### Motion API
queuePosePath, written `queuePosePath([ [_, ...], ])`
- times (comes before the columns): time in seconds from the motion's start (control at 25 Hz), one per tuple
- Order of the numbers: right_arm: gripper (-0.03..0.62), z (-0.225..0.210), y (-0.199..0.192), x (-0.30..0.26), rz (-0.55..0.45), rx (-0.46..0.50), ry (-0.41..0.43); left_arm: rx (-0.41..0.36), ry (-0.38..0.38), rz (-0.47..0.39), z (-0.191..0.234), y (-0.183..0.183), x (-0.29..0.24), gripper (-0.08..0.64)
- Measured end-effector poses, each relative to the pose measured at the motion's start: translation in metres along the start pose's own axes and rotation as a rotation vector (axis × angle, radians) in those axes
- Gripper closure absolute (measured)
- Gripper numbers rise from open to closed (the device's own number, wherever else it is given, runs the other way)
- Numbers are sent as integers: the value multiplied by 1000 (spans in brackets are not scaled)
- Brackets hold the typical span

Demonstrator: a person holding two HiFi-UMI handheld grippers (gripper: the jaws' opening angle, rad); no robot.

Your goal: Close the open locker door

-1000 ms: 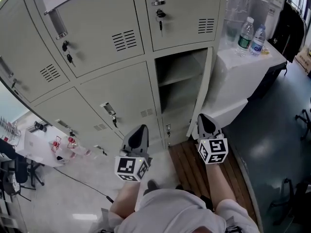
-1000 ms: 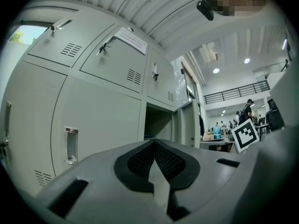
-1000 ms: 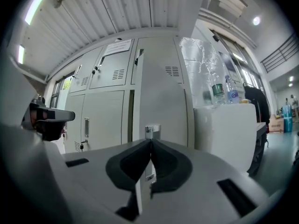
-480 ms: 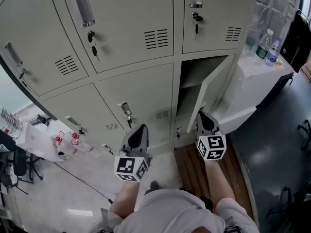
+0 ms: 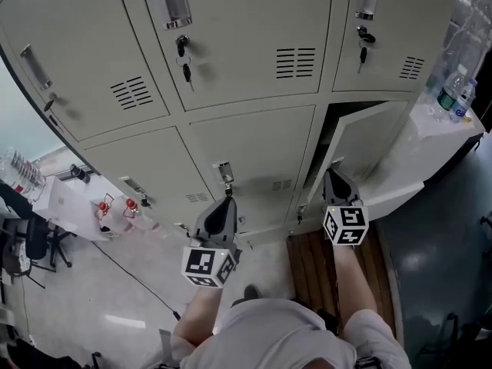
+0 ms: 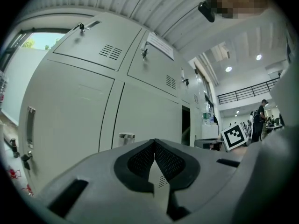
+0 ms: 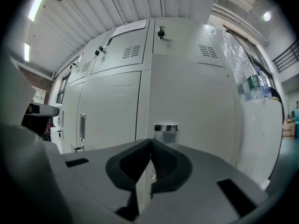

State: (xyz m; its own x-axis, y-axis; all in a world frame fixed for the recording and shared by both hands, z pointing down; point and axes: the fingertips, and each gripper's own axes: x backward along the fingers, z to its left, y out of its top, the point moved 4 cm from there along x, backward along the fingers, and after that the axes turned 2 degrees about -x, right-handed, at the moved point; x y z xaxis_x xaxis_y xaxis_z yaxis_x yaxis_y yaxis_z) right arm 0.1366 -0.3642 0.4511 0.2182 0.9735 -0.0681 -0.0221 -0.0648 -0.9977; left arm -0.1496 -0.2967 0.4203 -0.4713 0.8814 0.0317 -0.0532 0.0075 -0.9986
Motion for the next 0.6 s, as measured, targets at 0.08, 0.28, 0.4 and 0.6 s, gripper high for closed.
queuePosePath([
  [0.08, 580, 1, 0, -8, 2, 0, -1, -1, 12, 4, 8, -1, 0, 552],
  [0.28, 580, 3, 0, -28, 6, 5, 1, 4, 26, 5, 25, -3, -6, 552],
  [0.4, 580, 3, 0, -37, 10, 8, 4, 3, 35, 2, 33, -1, -10, 552],
  [0.6, 580, 3, 1, -54, 11, 7, 4, 1, 52, -2, 45, 1, -14, 552],
])
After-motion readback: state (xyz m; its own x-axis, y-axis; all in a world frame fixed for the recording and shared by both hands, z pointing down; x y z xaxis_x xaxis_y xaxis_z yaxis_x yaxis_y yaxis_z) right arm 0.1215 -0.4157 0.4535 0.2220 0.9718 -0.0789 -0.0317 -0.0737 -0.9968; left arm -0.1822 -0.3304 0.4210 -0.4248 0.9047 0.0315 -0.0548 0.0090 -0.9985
